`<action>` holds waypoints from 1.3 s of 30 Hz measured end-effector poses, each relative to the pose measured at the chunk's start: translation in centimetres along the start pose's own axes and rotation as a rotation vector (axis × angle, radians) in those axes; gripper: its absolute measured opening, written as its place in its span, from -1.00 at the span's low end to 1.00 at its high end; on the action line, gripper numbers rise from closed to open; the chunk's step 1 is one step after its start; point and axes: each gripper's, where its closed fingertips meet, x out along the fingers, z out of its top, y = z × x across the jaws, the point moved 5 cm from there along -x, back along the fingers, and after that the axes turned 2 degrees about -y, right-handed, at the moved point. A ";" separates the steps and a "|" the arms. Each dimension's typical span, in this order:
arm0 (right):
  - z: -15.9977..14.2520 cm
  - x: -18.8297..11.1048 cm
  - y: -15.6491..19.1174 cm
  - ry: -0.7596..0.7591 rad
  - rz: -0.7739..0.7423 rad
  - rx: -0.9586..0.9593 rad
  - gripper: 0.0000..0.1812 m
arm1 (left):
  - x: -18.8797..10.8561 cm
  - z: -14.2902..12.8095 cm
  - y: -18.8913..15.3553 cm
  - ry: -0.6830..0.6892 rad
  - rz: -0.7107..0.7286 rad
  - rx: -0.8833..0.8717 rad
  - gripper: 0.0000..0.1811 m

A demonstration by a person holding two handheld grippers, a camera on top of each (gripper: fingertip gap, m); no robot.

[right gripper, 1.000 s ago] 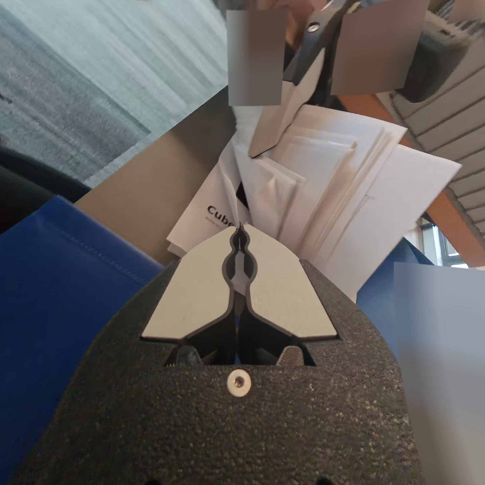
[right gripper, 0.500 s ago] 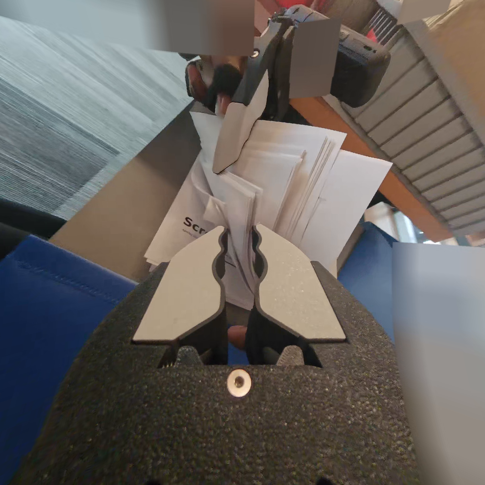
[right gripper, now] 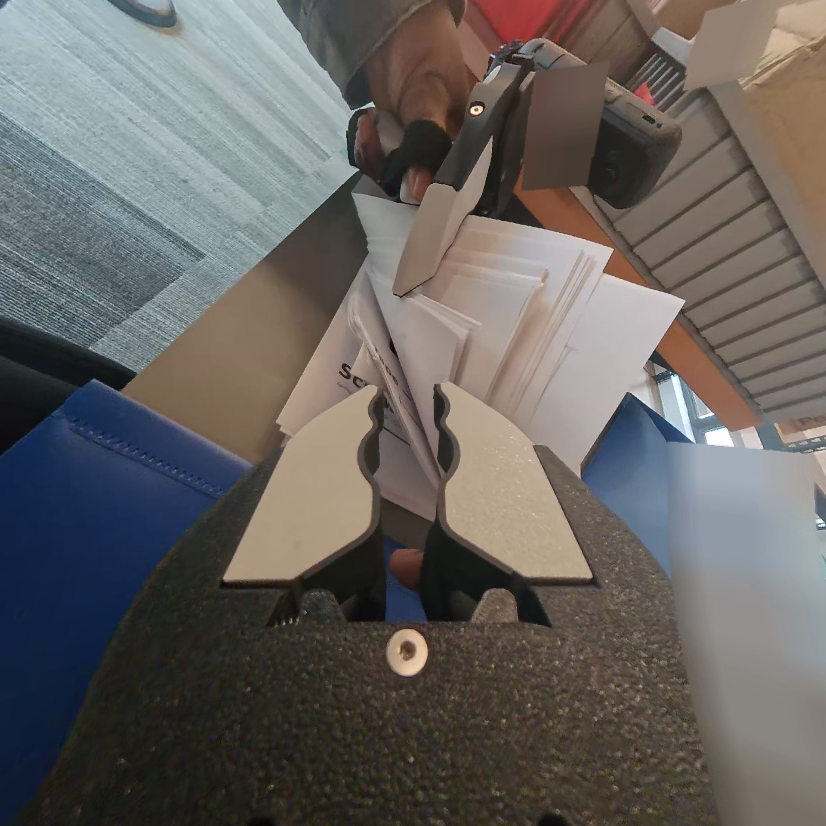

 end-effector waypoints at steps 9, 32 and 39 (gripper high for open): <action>0.7 -0.1 0.2 -0.057 0.041 0.120 -0.45 | 0.0 0.0 0.0 -0.001 -0.003 -0.007 -0.69; 1.0 0.6 1.1 -0.023 -0.021 0.050 -0.37 | 0.0 0.0 0.0 -0.002 -0.009 -0.021 -0.69; 1.0 0.6 1.1 -0.025 -0.020 0.063 -0.37 | 0.0 0.0 0.0 -0.002 -0.009 -0.022 -0.69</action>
